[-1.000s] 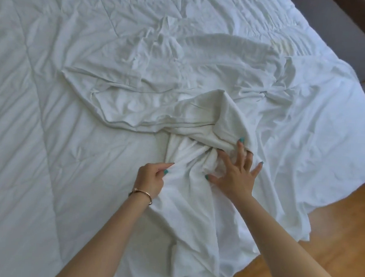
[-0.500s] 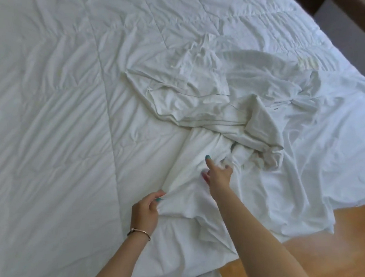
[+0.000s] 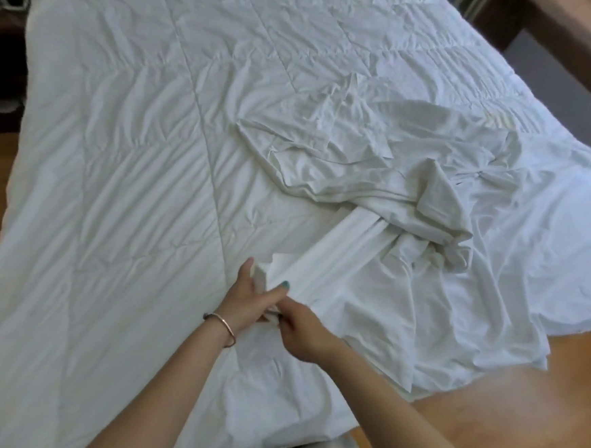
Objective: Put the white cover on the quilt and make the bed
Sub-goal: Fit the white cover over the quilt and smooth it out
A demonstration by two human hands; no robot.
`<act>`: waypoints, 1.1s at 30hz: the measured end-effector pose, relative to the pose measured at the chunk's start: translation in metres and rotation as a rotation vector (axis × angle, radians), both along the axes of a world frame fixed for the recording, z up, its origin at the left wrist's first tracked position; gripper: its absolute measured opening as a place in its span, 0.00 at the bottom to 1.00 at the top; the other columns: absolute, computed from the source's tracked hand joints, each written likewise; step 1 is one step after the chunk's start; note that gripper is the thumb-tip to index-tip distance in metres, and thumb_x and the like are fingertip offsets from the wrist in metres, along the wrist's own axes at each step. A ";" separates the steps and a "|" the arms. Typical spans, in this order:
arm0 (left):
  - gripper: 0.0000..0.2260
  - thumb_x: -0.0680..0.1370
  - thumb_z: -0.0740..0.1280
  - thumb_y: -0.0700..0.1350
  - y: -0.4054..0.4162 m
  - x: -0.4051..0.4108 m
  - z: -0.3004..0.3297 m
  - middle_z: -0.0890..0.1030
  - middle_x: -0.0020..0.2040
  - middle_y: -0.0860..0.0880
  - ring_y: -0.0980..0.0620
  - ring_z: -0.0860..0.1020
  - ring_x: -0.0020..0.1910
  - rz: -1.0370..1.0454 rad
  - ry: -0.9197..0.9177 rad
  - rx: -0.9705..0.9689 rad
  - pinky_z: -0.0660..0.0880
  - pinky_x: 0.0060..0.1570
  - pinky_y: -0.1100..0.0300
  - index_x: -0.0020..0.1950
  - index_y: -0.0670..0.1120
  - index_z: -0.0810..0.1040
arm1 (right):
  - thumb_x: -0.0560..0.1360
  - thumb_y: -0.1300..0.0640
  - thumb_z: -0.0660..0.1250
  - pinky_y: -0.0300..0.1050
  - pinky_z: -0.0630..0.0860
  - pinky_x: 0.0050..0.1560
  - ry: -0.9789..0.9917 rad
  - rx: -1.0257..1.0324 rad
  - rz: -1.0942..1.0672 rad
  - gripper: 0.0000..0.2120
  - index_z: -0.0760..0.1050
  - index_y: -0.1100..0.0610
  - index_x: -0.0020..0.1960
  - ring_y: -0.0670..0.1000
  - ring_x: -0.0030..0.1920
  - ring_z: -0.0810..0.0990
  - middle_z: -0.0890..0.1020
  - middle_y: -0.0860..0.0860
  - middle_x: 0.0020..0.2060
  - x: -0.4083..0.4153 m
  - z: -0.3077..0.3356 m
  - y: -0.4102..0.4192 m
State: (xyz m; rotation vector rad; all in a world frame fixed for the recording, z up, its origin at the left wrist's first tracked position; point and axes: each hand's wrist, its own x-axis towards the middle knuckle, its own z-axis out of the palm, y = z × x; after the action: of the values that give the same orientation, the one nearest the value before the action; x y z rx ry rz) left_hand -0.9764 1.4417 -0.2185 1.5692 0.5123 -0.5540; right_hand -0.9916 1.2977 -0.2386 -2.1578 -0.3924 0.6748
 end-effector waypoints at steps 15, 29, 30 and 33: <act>0.11 0.83 0.59 0.43 -0.024 -0.014 0.033 0.81 0.46 0.43 0.49 0.81 0.42 0.632 0.007 -0.330 0.80 0.37 0.59 0.59 0.38 0.75 | 0.69 0.72 0.55 0.39 0.74 0.54 -0.099 0.142 -0.668 0.34 0.59 0.48 0.70 0.46 0.53 0.77 0.77 0.51 0.60 -0.016 0.004 -0.006; 0.12 0.69 0.76 0.47 0.145 -0.012 0.022 0.83 0.44 0.43 0.43 0.82 0.43 0.329 0.021 -0.231 0.79 0.51 0.47 0.45 0.41 0.79 | 0.77 0.43 0.64 0.47 0.72 0.43 -0.306 -0.434 -0.196 0.19 0.69 0.45 0.67 0.56 0.44 0.80 0.82 0.47 0.40 -0.046 0.052 0.140; 0.09 0.73 0.74 0.45 0.172 -0.020 0.016 0.83 0.45 0.44 0.44 0.82 0.42 0.378 0.033 -0.269 0.79 0.50 0.48 0.47 0.41 0.79 | 0.78 0.41 0.63 0.47 0.72 0.46 -0.286 -0.457 -0.175 0.20 0.68 0.43 0.69 0.55 0.48 0.81 0.83 0.48 0.46 -0.055 0.050 0.167; 0.14 0.75 0.72 0.47 0.256 -0.057 -0.012 0.83 0.51 0.43 0.44 0.83 0.48 0.513 0.035 -0.255 0.80 0.51 0.47 0.57 0.41 0.79 | 0.79 0.39 0.58 0.47 0.72 0.52 -0.212 -0.483 -0.061 0.23 0.63 0.38 0.74 0.55 0.56 0.79 0.82 0.48 0.56 -0.084 0.036 0.244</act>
State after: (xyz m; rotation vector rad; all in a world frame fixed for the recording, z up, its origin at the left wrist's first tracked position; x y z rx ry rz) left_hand -1.0331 1.6972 -0.2301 1.1286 0.8060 -0.2402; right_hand -1.0755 1.5420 -0.2024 -2.7024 -0.2922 0.5460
